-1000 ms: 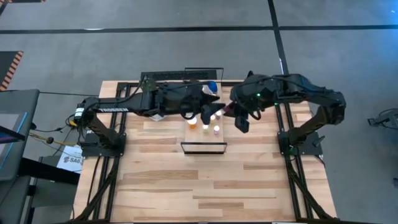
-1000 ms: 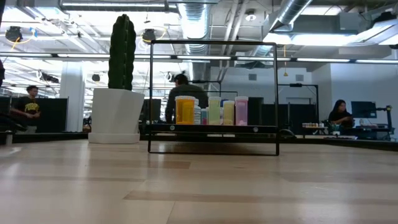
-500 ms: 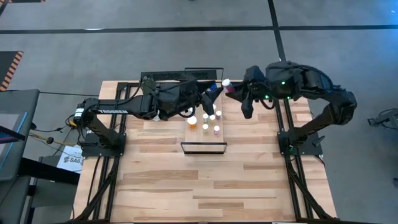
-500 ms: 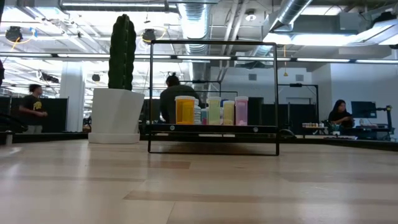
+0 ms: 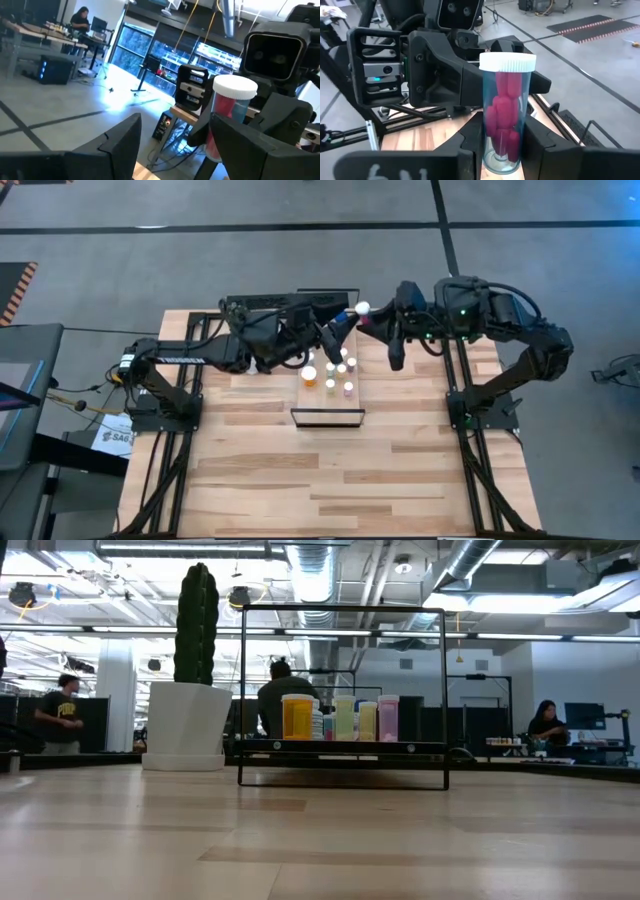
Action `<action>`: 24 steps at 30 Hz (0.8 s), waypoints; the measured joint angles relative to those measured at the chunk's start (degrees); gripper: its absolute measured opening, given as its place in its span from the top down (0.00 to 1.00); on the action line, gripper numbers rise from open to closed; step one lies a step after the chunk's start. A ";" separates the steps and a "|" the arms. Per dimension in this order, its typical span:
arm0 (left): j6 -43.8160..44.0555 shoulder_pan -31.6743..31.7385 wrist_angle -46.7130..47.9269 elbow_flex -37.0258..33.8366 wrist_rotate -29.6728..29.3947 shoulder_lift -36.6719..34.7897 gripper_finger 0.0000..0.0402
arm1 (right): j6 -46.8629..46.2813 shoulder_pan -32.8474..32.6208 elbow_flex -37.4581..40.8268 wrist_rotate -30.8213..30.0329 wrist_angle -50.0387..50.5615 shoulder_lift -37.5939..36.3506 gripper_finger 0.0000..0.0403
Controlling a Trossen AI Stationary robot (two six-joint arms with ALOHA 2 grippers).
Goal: Pick and place medicine bottles onto shelf by color
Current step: Put the blue pill bottle on the shelf
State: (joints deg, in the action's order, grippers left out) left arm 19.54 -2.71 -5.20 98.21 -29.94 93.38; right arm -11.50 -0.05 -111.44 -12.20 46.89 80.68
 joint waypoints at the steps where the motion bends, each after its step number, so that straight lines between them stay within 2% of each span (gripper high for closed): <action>1: -0.53 -0.27 -0.44 0.00 -0.27 0.00 0.43 | 0.03 0.01 0.00 0.12 -0.18 -0.06 0.75; 14: -1.91 -1.44 -2.65 0.00 -0.79 0.13 0.43 | 0.04 0.45 0.17 0.59 -2.17 -1.54 0.75; 20: -3.82 -2.51 -3.71 0.00 -2.17 0.22 0.43 | -0.01 0.70 0.17 -2.83 -2.33 -1.85 0.75; 24: -4.71 -2.56 -4.49 0.00 -1.83 0.22 0.43 | -0.03 0.57 0.13 -3.00 -2.33 -1.93 0.75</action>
State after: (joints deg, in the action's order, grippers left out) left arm 14.83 -5.27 -9.69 98.21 -31.77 93.60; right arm -11.53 0.52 -111.31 -15.19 44.56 78.75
